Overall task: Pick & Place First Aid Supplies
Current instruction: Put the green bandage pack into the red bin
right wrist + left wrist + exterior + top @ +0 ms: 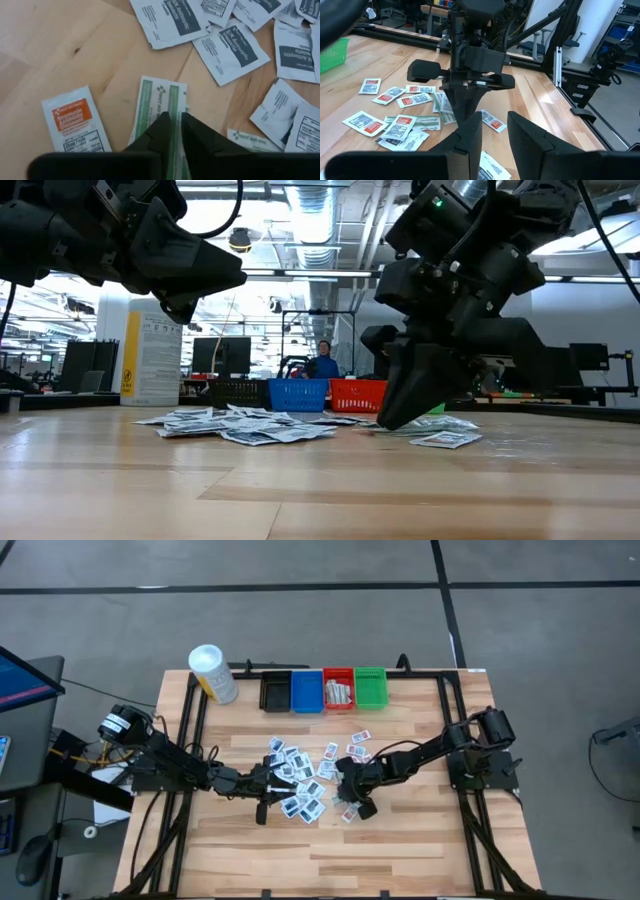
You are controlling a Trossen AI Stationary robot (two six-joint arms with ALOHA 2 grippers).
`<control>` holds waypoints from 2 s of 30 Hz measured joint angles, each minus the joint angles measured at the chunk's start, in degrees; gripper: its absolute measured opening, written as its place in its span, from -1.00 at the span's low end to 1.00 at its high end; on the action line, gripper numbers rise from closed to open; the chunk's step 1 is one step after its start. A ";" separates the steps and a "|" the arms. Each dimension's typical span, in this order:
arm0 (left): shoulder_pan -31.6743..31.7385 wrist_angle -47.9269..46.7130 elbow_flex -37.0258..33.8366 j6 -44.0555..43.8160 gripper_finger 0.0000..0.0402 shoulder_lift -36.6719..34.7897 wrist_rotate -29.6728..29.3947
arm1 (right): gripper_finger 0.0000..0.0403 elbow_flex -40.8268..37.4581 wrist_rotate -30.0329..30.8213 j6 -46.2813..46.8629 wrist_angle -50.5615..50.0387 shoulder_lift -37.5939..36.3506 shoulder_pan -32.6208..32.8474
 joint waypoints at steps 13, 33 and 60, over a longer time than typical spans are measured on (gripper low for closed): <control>0.00 0.00 0.00 -0.01 -0.54 0.00 0.00 | -0.43 0.19 -0.25 2.01 -0.51 0.38 -0.52; 0.02 -0.22 -0.02 -1.05 -0.54 0.00 0.01 | -0.97 0.63 -6.52 1.80 0.96 6.34 -5.84; -0.32 -0.22 -0.07 -1.99 -0.54 0.00 0.04 | -1.00 5.01 0.21 -7.94 -10.08 -10.13 -6.74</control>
